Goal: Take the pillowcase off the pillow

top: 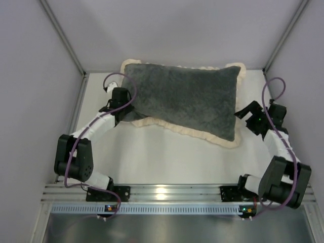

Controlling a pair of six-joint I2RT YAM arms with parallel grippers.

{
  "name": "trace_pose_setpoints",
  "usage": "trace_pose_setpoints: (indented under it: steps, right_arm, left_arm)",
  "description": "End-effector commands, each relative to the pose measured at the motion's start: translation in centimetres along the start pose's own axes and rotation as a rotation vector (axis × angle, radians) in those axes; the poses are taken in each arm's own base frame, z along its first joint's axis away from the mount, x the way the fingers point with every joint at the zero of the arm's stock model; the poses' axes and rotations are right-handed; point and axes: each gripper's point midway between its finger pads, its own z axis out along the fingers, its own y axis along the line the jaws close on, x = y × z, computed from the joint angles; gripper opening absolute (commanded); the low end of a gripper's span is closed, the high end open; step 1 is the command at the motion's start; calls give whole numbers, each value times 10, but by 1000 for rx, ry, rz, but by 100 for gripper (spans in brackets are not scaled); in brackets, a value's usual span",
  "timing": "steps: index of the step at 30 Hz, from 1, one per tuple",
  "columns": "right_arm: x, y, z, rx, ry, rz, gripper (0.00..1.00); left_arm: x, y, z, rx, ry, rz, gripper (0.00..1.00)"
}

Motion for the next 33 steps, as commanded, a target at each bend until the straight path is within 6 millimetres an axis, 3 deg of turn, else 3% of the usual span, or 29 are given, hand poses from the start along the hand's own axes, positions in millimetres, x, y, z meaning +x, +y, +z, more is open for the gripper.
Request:
trace_pose_setpoints:
  steps: [1, 2, 4, 5, 7, 8, 10, 13, 16, 19, 21, 22, 24, 29, 33]
  right_arm:
    - [54, 26, 12, -101, 262, -131, 98]
    - [70, 42, 14, -145, 303, -177, 98]
    - [77, 64, 12, -204, 288, -229, 96]
    - [81, 64, 9, -201, 275, -233, 96]
    - [68, 81, -6, -248, 154, -275, 98]
    - [77, 79, -9, -254, 154, -282, 99]
    - [75, 81, -19, -269, 120, -293, 99]
    - [93, 76, -25, -281, 195, -292, 99]
    - [113, 64, -22, -283, 257, -286, 100]
    - [130, 40, -8, -220, 302, -286, 99]
    - [128, 27, 2, -156, 294, -291, 99]
    - [123, 10, 11, -58, 266, -288, 99]
    - [114, 5, 21, -21, 217, -286, 99]
    - [101, 21, 42, -24, 217, -280, 96]
    - [68, 23, 46, 47, 107, -312, 95]
  left_arm:
    - [11, 16, -20, -22, 8, -34, 0]
    - [14, 16, -21, -13, 12, -60, 0]
    - [28, 19, -23, 0, 40, -69, 0]
    - [29, 19, -23, 7, 46, -66, 0]
    - [32, 19, -22, 15, 57, -47, 0]
    - [34, 17, -23, 24, 68, -41, 0]
    - [35, 19, -26, 27, 64, -33, 0]
    - [38, 22, -30, 33, 67, -30, 0]
    - [44, 22, -33, 47, 88, -30, 0]
    - [50, 22, -37, 64, 102, -48, 0]
    - [52, 24, -39, 63, 101, -48, 0]
    - [51, 25, -39, 60, 100, -39, 0]
    - [49, 25, -40, 61, 90, -33, 0]
    - [43, 22, -43, 73, 76, -26, 0]
    - [41, 20, -44, 82, 72, -19, 0]
